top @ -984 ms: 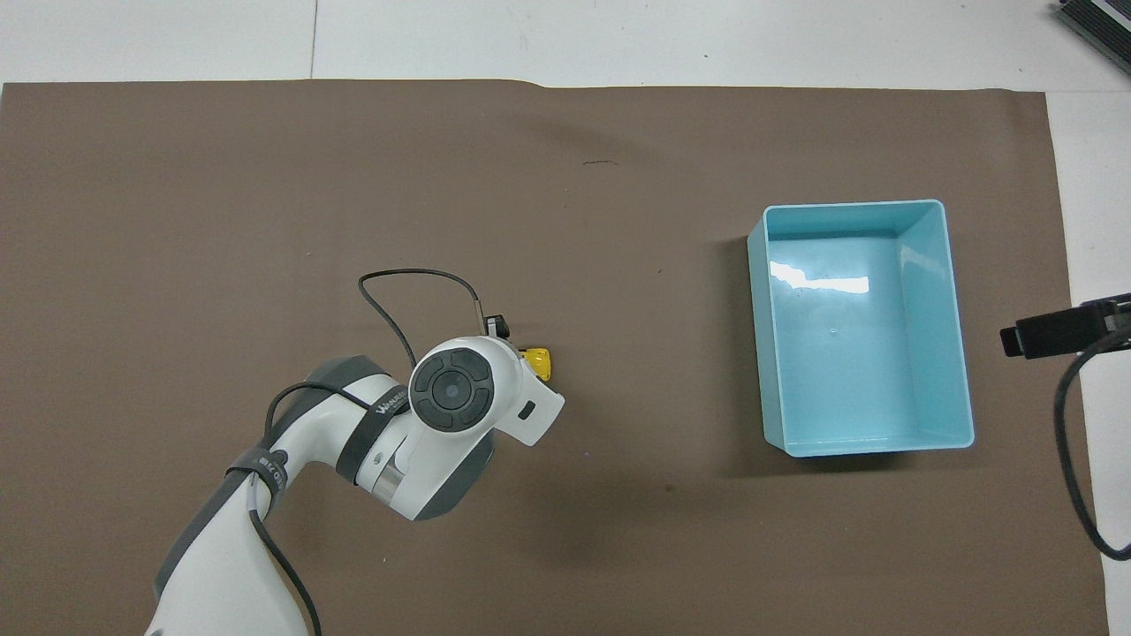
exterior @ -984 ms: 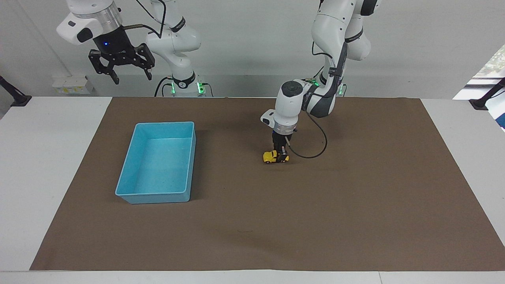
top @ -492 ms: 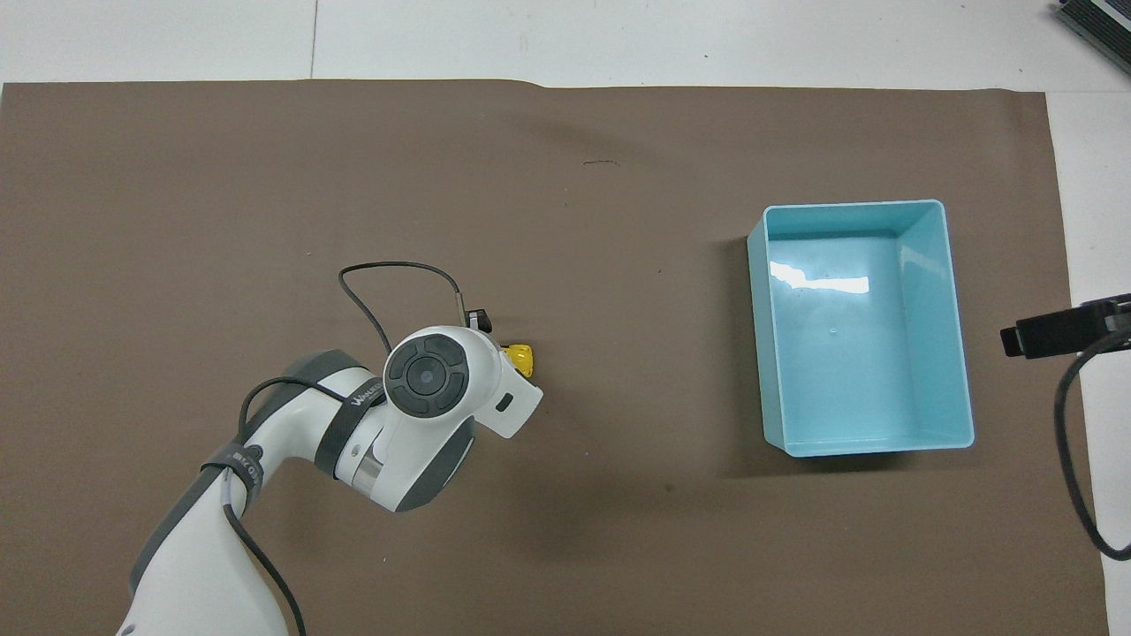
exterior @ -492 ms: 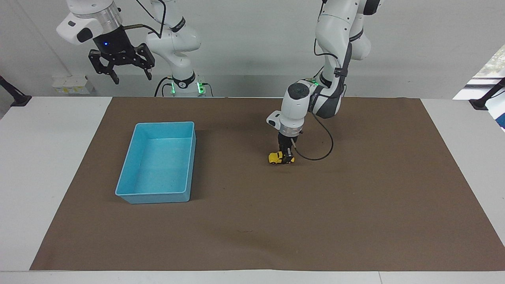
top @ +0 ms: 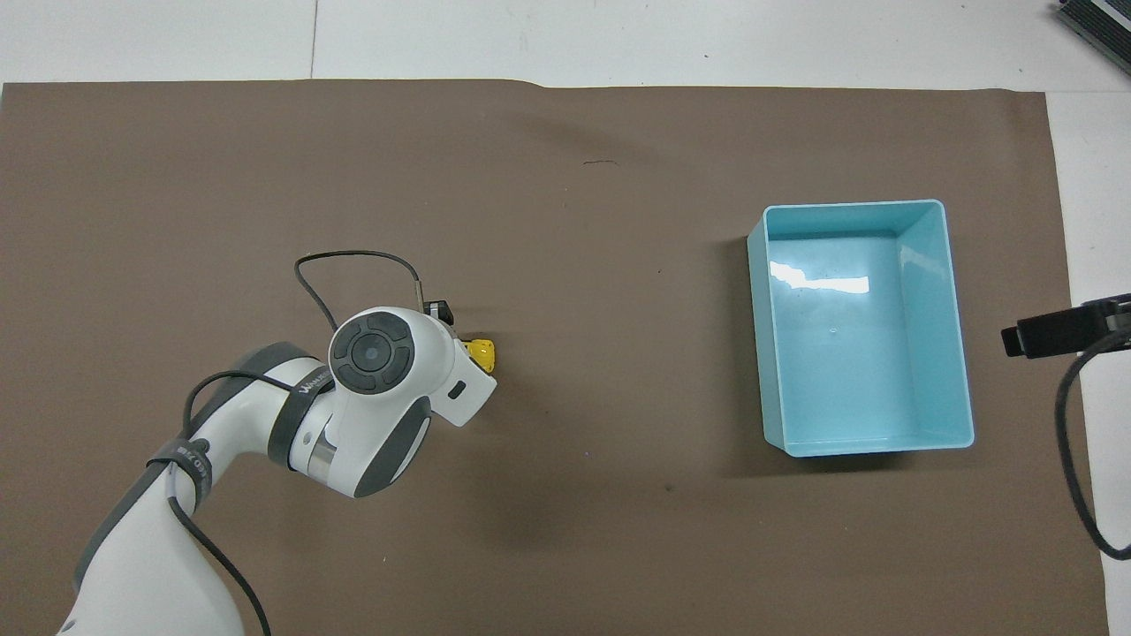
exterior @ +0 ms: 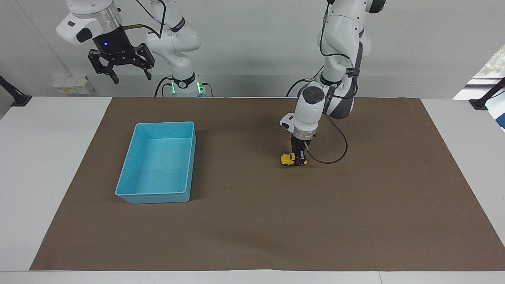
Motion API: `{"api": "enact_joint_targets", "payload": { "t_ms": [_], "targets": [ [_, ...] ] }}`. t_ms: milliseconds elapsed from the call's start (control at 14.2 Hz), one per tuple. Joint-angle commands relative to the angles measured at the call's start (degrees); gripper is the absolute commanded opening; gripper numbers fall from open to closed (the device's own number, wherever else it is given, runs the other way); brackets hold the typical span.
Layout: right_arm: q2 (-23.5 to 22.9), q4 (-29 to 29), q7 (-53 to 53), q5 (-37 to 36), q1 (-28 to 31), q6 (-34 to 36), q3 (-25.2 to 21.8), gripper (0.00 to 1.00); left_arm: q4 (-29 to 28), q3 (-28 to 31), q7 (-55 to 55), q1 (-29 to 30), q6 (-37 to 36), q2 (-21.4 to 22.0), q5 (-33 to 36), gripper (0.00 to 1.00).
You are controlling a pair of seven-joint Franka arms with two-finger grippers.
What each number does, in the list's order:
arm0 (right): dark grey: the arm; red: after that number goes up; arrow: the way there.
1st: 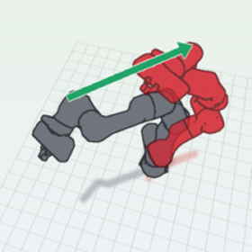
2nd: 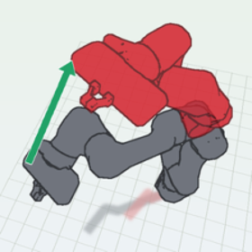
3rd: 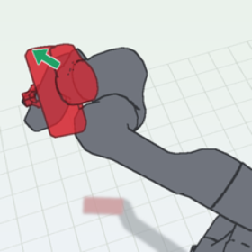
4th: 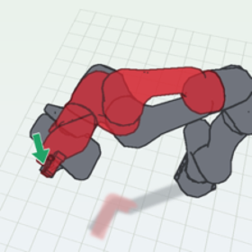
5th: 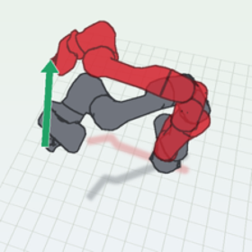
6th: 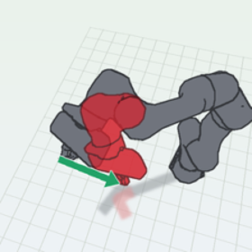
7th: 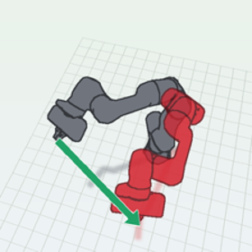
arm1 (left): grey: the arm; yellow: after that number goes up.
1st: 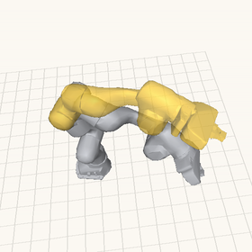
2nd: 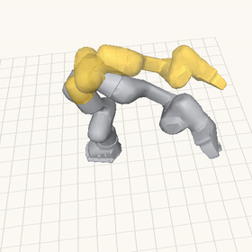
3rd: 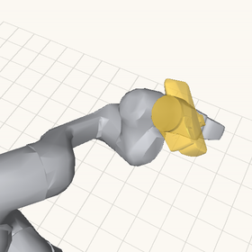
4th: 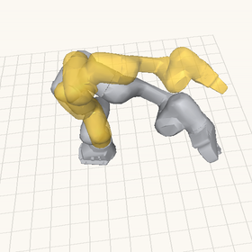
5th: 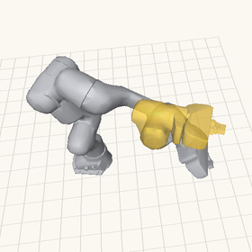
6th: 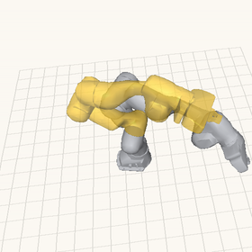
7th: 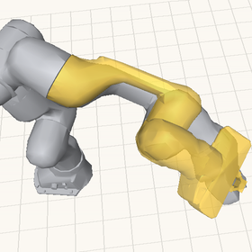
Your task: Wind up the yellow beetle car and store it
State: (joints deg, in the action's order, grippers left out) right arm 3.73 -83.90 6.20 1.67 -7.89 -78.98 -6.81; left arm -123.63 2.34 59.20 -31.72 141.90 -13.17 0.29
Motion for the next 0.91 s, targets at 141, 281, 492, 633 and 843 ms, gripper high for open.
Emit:
{"api": "enact_joint_targets", "payload": {
  "t_ms": [141, 281, 492, 633, 843],
  "targets": [
    [0.8, -0.8, -0.2, 1.1, 0.5, -0.3, 0.0, 1.00, -1.1, 0.6, 4.1, 4.0, 2.4, -2.8, 0.8, 0.00],
    [0.8, -0.7, -0.2, 1.1, 0.5, -0.3, 0.0, 1.00, -1.1, 0.6, 7.8, 5.8, 1.5, -2.8, 0.8, 0.00],
    [0.8, -0.7, -0.2, 1.0, 0.7, -0.4, -0.2, 1.00, -1.1, 0.6, 10.0, 7.5, 0.6, -2.8, 0.8, 0.00],
    [0.8, -0.7, -0.2, 1.0, 0.5, -0.3, 0.0, 1.00, -1.1, 0.6, 10.3, 8.4, 0.5, -2.8, 0.8, 0.00],
    [0.8, -0.8, -0.2, 1.0, 0.7, -0.2, -0.2, 1.00, -0.8, 0.6, 12.6, 9.0, -1.6, -2.2, 0.8, 0.00]
  ]
}}
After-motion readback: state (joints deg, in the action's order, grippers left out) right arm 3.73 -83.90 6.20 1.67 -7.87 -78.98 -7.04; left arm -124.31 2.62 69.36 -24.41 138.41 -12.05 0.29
